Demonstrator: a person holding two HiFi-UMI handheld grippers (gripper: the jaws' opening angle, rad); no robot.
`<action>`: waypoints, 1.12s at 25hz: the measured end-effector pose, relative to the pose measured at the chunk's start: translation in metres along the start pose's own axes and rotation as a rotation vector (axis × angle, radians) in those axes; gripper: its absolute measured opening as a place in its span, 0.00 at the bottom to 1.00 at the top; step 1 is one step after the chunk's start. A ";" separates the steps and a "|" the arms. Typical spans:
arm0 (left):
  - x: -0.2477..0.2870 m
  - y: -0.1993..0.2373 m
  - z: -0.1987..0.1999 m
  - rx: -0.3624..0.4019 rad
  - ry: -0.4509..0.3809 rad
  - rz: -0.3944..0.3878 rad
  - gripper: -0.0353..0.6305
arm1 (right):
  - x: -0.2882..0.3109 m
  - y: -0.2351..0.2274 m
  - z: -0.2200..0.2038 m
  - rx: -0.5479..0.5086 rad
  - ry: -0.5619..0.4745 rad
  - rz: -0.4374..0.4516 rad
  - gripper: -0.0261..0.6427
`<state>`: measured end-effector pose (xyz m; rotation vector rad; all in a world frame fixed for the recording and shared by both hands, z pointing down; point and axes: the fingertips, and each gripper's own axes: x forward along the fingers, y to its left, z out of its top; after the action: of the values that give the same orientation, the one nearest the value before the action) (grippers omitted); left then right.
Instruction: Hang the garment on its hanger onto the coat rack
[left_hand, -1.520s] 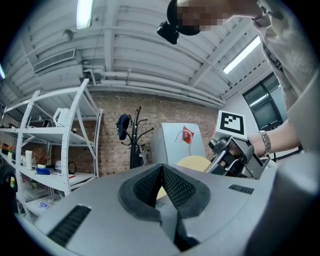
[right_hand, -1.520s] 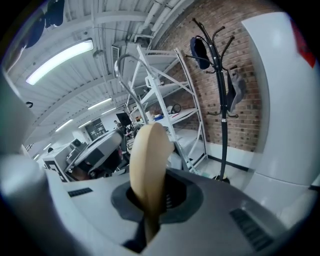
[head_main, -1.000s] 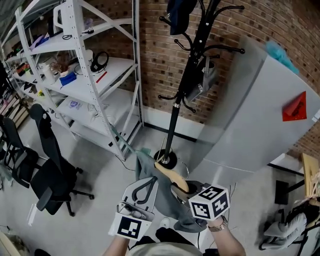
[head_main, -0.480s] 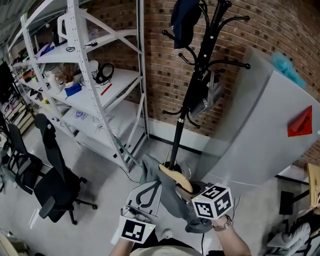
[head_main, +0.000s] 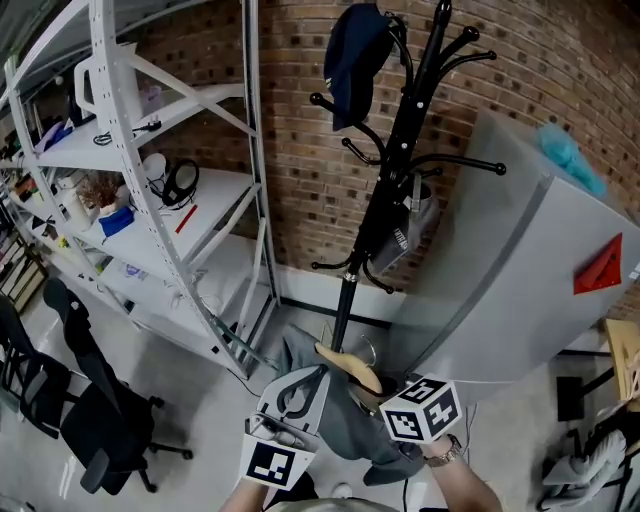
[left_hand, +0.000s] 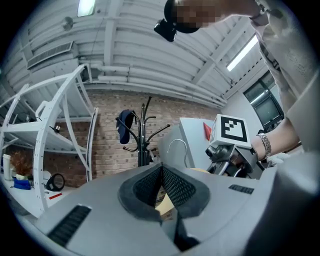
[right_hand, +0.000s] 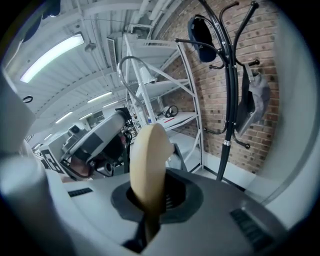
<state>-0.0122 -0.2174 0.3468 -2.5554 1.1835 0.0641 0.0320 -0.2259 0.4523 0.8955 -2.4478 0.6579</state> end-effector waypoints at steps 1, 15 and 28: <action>0.005 0.010 0.001 0.014 -0.011 -0.011 0.06 | 0.005 -0.002 0.007 0.004 -0.005 -0.006 0.07; 0.044 0.093 -0.004 0.059 -0.073 -0.105 0.06 | 0.051 -0.024 0.094 0.052 -0.080 -0.032 0.07; 0.083 0.122 0.030 0.124 -0.145 -0.128 0.06 | 0.045 -0.047 0.186 0.045 -0.121 -0.023 0.07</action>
<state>-0.0470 -0.3428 0.2705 -2.4650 0.9386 0.1394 -0.0119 -0.3843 0.3444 1.0064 -2.5338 0.6709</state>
